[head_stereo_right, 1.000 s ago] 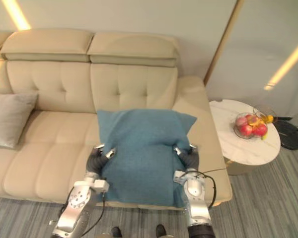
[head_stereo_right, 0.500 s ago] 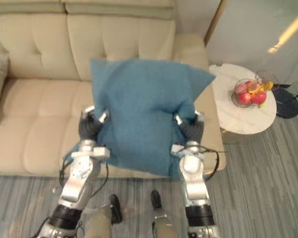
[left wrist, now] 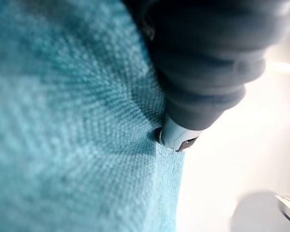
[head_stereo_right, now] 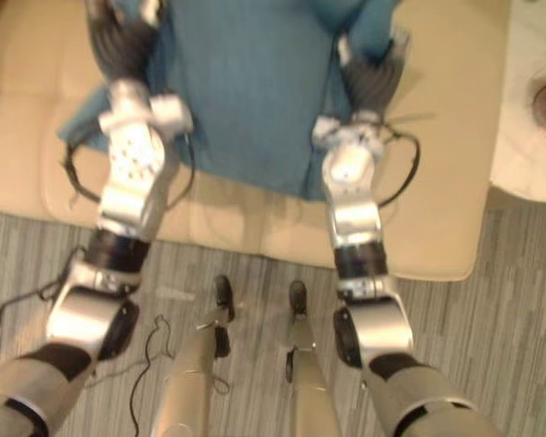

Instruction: Pick up cushions and gather them together orderly.

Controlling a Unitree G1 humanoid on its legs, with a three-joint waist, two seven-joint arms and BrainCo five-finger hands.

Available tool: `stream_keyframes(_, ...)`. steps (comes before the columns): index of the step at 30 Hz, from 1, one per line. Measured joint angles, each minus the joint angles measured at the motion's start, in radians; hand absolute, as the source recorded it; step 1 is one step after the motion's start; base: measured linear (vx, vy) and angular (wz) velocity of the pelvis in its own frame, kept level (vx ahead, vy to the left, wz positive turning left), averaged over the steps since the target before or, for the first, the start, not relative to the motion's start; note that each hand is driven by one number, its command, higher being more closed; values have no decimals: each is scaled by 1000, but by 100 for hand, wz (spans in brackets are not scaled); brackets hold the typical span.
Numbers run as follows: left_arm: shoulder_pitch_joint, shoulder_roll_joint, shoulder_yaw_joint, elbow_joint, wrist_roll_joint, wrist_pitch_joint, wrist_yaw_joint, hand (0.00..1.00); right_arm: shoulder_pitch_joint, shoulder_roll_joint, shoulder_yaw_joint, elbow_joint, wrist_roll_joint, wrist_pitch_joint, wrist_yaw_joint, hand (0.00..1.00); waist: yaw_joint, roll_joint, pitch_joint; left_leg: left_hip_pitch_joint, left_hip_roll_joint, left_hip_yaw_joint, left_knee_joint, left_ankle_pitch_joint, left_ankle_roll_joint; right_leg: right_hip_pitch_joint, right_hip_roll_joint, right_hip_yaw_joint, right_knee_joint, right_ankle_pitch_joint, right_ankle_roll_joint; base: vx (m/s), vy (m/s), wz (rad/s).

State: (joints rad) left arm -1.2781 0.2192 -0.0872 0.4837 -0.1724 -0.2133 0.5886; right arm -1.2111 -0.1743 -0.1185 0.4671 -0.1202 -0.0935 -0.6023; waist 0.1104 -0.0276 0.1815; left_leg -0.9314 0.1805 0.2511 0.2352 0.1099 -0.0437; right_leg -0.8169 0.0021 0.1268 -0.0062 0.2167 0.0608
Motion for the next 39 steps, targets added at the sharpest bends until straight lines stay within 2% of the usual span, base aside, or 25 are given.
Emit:
stream_keyframes(1, -44, -1, 15, 38, 5, 0, 3, 0, -44, -10, 0, 26, -1, 1, -13, 0, -3, 0, 1, -15, -2, -3, -16, 12, -2, -21, 0, -5, 1, 1, -1, -13, -25, 10)
stream_keyframes(6, -191, -32, 96, 164, 13, 0, 26, 0, -186, -41, -26, 109, -35, 27, -91, 0, -5, 0, 8, -91, 2, -13, -50, 35, -14, -102, 6, -31, -1, 4, -5, -10, -15, 4)
stream_keyframes(10, -203, -57, 146, 236, -27, 4, 22, 0, -214, -57, -37, 182, 14, 36, -111, 0, -4, 0, 15, -117, 9, -11, -51, 35, -15, -126, 11, -65, 0, 4, -5, 0, 0, 0)
stream_keyframes(15, -198, -90, 209, 323, -68, 5, -18, 0, -218, -65, -48, 254, 131, 36, -93, 0, -5, -1, 50, -129, 20, -2, -59, 35, -15, -145, 18, -105, 11, 3, -5, -1, 0, -1)
stream_keyframes(19, -167, -105, 230, 324, -81, -2, -86, 0, -191, -76, -75, 295, 200, 29, -54, 0, -12, -1, 61, -144, 22, 3, -56, 35, -15, -173, 19, -128, 44, 1, -3, -3, 4, -4)
stream_keyframes(23, -98, -99, 266, 324, -87, -10, -122, 0, -126, -75, -74, 282, 231, 10, -24, 0, -18, 0, 64, -119, 21, 12, -57, 35, -15, -180, 15, -145, 133, -67, -18, -18, -8, 17)
stream_keyframes(25, -47, -75, 267, 322, -101, -11, -136, 0, -72, -72, -78, 230, 252, 1, -4, 0, -17, 0, 64, -101, 21, 11, -57, 35, -15, -183, 14, -155, 185, -104, -29, -32, -42, 20)
stream_keyframes(29, 56, -42, 301, 256, -167, -15, -152, 0, 27, -72, -109, 122, 279, -17, 32, 0, -16, -1, 64, -73, 26, 12, -56, 37, -18, -177, 15, -172, 228, -114, -35, -34, -52, 5)
stream_keyframes(34, 227, -20, 285, 110, -185, -28, -194, 0, 284, -73, -152, -44, 275, -20, 82, 0, -19, -6, 66, 52, 23, 3, -43, 21, -27, -51, 10, -177, 260, -158, -41, -24, -41, 15)
stream_keyframes(36, 347, 21, 240, 21, -181, -46, -231, 0, 439, -73, -144, -159, 274, -33, 131, 0, -19, -8, 65, 111, 32, 0, 1, -23, -24, 29, 10, -189, 264, -197, -55, 2, -42, 13)
stream_keyframes(39, 550, 78, 179, -70, -156, -58, -294, 0, 703, -79, -82, -292, 267, -52, 229, 0, -20, -14, 62, 207, 34, 4, 11, -51, -21, 127, 9, -197, 272, -235, -52, 42, -20, 6)
